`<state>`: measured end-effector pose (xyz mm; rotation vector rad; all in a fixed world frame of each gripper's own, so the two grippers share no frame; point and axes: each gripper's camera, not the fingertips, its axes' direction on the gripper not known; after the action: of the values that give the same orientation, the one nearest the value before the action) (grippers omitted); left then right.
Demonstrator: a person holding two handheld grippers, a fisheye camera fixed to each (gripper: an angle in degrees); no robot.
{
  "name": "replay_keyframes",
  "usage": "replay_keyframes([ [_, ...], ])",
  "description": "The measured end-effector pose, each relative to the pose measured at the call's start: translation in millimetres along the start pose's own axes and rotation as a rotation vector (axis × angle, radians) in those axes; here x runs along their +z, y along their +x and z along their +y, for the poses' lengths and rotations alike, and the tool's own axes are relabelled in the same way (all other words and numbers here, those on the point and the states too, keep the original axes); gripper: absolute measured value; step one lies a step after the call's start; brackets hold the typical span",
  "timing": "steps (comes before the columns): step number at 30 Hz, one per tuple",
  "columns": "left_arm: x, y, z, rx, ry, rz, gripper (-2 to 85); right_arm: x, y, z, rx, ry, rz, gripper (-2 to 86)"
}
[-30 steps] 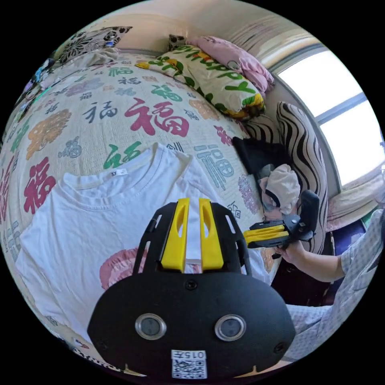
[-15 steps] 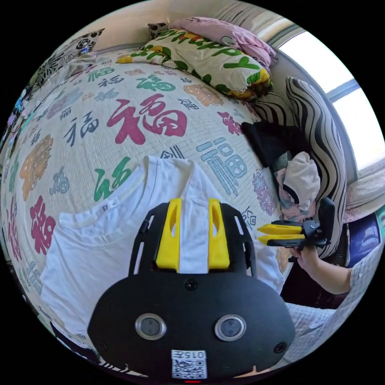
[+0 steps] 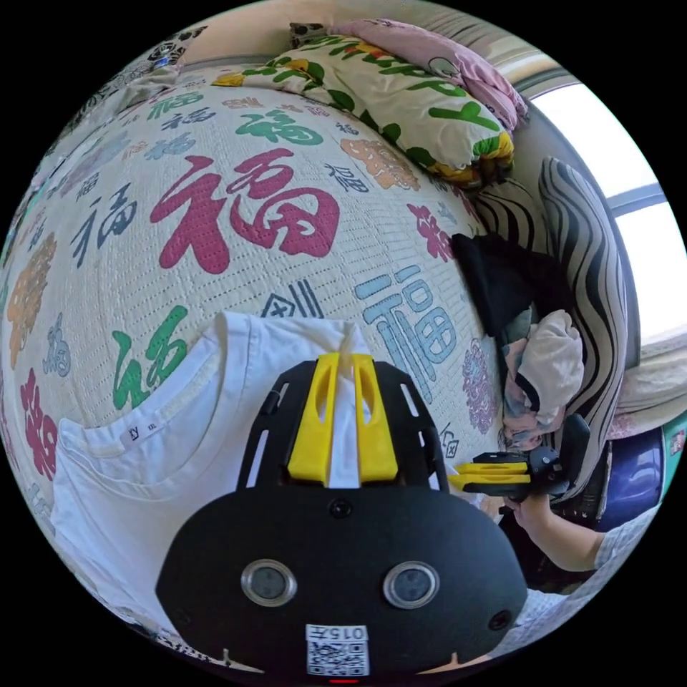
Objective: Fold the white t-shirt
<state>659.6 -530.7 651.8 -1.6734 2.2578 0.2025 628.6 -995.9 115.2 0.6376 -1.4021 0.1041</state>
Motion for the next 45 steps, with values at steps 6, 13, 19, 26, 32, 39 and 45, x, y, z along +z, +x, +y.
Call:
replay_keyframes([
  [6,-55,-28,121,-0.005,0.185,0.091,5.3,9,17,53,-0.041,0.018,0.048,0.2],
  [13,-73,-78,338,-0.091,0.082,0.048,4.8,54,15,140,0.037,0.026,0.036,-0.4],
  [19,-79,-129,453,-0.166,0.089,0.021,4.3,127,-9,158,0.0,0.089,0.003,-0.4],
  [26,-70,-180,519,-0.173,0.278,0.121,3.8,226,-56,83,-0.304,0.146,-0.068,0.3],
  [32,-117,-244,555,-0.296,0.639,-0.029,6.3,311,-150,-28,-0.63,0.103,-0.08,4.8],
  [39,-133,-345,577,-0.49,0.684,-0.198,11.3,462,-267,-138,-0.728,-0.02,-0.074,7.3],
  [45,-106,-378,575,-0.442,0.528,-0.081,8.5,584,-319,-168,-0.611,-0.127,0.032,11.1],
])
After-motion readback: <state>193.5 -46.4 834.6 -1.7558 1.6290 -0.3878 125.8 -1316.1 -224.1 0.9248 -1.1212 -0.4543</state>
